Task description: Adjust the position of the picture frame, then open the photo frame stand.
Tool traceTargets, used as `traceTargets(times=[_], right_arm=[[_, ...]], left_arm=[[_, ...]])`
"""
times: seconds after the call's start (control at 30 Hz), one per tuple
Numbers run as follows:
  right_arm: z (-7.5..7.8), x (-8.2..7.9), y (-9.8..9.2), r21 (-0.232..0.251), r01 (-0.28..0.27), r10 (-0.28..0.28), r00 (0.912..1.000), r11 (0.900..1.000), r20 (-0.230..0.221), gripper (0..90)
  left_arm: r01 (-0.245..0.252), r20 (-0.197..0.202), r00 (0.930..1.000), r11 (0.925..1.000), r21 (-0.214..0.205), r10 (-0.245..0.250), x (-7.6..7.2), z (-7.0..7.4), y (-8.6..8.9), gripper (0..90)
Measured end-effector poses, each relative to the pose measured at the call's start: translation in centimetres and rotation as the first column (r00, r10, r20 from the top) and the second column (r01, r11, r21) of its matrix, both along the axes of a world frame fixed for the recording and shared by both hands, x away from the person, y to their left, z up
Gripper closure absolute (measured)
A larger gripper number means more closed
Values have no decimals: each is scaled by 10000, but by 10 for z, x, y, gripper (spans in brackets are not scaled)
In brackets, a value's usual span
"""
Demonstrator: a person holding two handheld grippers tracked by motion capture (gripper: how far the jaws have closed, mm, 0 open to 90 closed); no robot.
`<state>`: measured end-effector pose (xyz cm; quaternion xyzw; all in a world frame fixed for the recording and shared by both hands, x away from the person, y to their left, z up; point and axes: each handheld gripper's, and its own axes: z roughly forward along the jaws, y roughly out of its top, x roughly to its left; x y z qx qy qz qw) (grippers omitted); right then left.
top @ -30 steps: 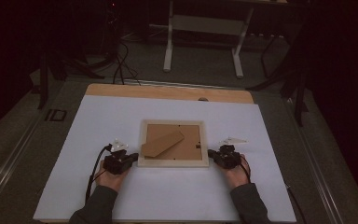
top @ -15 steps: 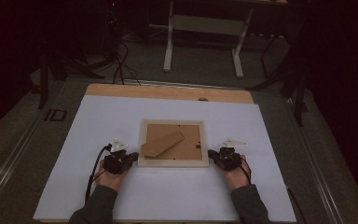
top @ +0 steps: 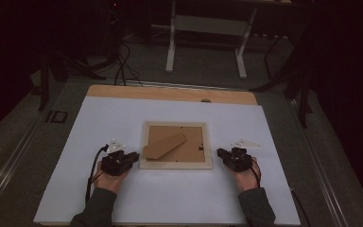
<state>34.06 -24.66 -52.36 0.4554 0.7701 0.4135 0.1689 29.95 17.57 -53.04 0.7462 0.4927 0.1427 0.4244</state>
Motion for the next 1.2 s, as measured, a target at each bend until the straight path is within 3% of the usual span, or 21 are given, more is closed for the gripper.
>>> traceTargets(times=[0.4, 0.53, 0.63, 0.83, 0.93, 1.2], right_arm=[[3, -4, -7, 16, 149, -149, 9999, 9999, 74, 788], [3, -4, -8, 21, 160, -160, 9999, 9999, 62, 780], [3, -5, -9, 77, 199, -199, 9998, 9998, 47, 778], [1, -5, -8, 34, 179, -179, 9998, 9998, 10, 773], [1, -5, -9, 76, 254, -254, 9997, 9996, -21, 773], [2, -6, -11, 134, 328, -329, 9994, 9994, 55, 756]], left_arm=[[-57, 687, 9976, 9991, -412, 85, -3, 23, 8, 763], [-73, 897, 9959, 9962, -871, 152, -5, 33, 13, 742], [365, 888, 9957, 9938, -1052, -272, -4, 41, 13, 721], [1040, 1210, 9884, 9895, -1004, -916, 0, 58, 10, 680], [1234, 1355, 9850, 9851, -1197, -1070, 3, 68, 10, 664], [1484, 1818, 9749, 9840, -988, -1288, 20, 98, 3, 595]])
